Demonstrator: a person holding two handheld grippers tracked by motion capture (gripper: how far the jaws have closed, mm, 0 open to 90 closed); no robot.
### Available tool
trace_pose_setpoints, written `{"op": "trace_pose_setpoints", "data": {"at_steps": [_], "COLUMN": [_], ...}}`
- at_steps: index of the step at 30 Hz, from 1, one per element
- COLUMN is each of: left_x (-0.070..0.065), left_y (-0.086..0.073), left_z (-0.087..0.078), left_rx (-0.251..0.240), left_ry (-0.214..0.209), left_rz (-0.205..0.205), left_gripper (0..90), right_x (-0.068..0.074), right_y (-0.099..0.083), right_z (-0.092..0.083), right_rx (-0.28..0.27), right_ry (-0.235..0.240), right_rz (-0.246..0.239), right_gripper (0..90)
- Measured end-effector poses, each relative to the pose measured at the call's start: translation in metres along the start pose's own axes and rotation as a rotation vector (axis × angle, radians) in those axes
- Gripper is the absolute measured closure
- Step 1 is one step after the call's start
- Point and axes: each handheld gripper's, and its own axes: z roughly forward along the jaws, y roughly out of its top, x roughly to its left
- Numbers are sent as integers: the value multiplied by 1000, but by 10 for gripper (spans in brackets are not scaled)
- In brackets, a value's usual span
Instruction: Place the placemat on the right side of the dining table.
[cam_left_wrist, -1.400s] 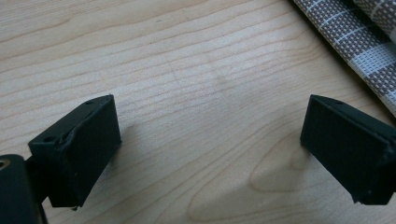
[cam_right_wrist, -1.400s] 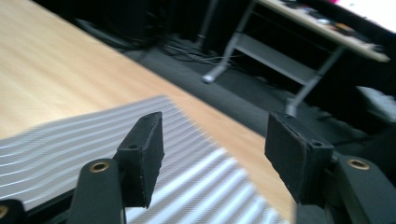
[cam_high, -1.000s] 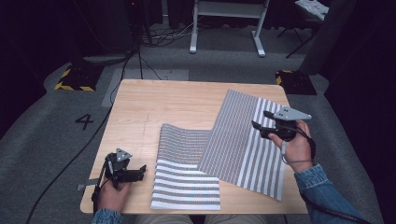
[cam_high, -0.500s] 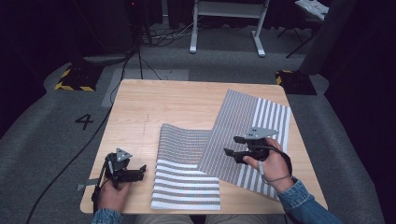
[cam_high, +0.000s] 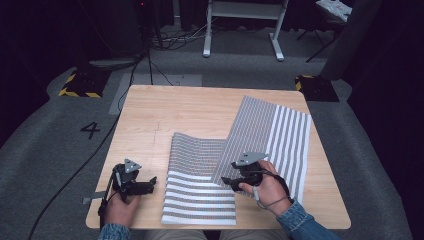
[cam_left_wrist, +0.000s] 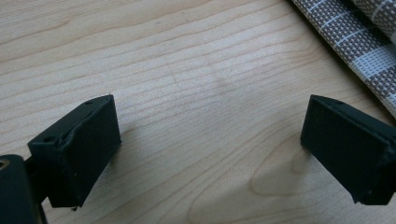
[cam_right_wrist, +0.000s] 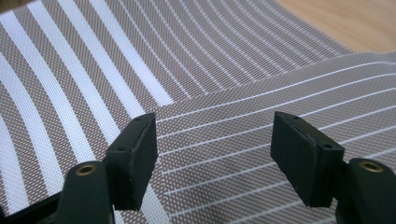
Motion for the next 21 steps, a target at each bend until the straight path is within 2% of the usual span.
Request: {"op": "trace_pose_setpoints", "data": {"at_steps": [4, 8, 10, 12, 13, 14, 18, 20, 21], "left_x": [0, 0, 0, 0, 0, 0, 0, 0, 0], "left_y": [0, 0, 0, 0, 0, 0, 0, 0, 0], "left_z": [0, 0, 0, 0, 0, 0, 0, 0, 0], "left_rx": [-1, 0, 0, 0, 0, 0, 0, 0, -1], "left_ry": [0, 0, 0, 0, 0, 0, 0, 0, 0], "left_rz": [-1, 0, 1, 0, 0, 0, 0, 0, -1], "left_gripper": [48, 49, 48, 48, 49, 48, 48, 48, 48], "right_x": [6, 7, 8, 8, 6, 6, -6, -11, -12], "right_y": [-4, -10, -11, -12, -12, -13, -13, -11, -9], "right_z": [13, 20, 19, 19, 19, 18, 15, 12, 9], "right_rx": [35, 67, 63, 58, 46, 45, 32, 45, 52], "right_ry": [8, -7, -21, -25, -28, -29, -31, -27, -25], "right_rz": [-8, -28, -46, -31, -41, -30, -28, -15, -3], "right_gripper": [305, 300, 337, 362, 392, 434, 654, 766, 791]}}
